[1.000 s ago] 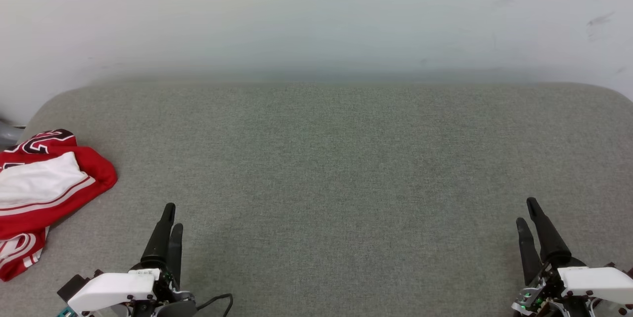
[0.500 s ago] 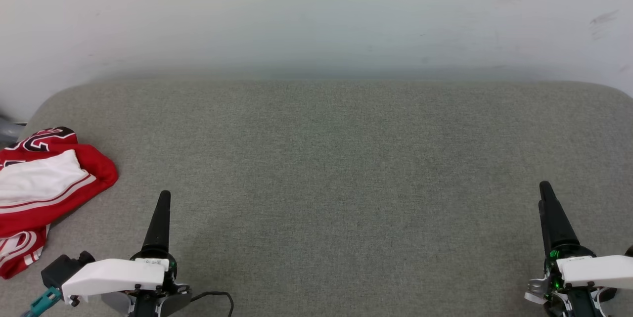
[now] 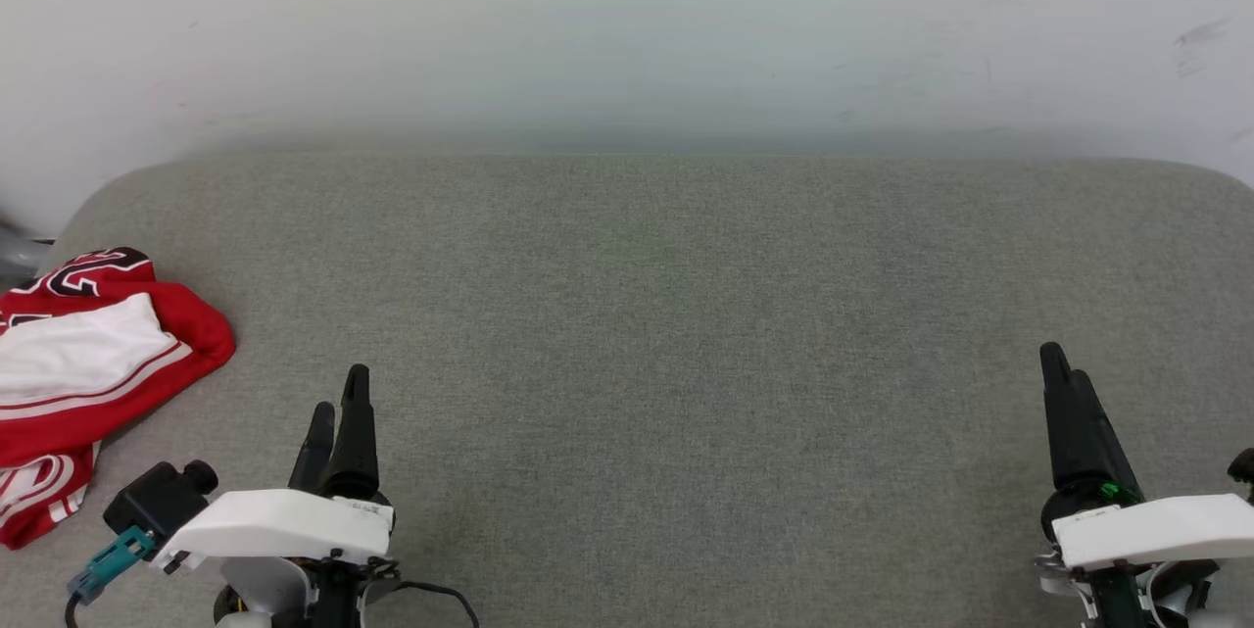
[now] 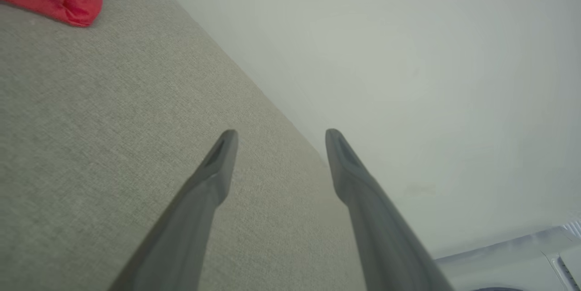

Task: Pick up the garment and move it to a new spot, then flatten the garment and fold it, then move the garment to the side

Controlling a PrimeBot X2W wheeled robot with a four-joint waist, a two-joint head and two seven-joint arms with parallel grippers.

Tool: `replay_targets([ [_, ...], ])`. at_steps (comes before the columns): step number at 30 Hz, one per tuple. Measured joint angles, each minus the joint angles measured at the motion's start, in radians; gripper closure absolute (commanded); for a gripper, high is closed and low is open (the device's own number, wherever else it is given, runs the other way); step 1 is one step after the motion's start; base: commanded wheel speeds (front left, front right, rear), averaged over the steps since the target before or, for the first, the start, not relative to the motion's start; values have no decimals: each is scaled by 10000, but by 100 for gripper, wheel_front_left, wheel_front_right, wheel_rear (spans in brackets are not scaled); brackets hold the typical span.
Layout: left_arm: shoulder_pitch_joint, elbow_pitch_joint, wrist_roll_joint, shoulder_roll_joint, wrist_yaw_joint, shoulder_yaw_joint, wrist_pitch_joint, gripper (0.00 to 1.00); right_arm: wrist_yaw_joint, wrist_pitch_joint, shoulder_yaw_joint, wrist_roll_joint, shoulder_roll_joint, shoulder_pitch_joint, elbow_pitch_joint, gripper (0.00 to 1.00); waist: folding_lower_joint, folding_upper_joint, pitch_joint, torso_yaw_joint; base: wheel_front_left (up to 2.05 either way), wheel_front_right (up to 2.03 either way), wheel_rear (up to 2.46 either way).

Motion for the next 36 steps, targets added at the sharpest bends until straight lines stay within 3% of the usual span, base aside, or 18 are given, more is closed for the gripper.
replay_targets([
  [16, 53, -213, 2535, 90, 629, -589, -520, 0, 0, -522, 207, -2633, 0, 199, -132, 0, 0, 0, -25, 53, 0, 0, 0],
  [36, 176, -445, 4838, 366, 1296, -1287, -1080, 0, 0, -1058, 332, -5055, 0, 402, -274, 0, 0, 0, -45, 124, 0, 0, 0],
])
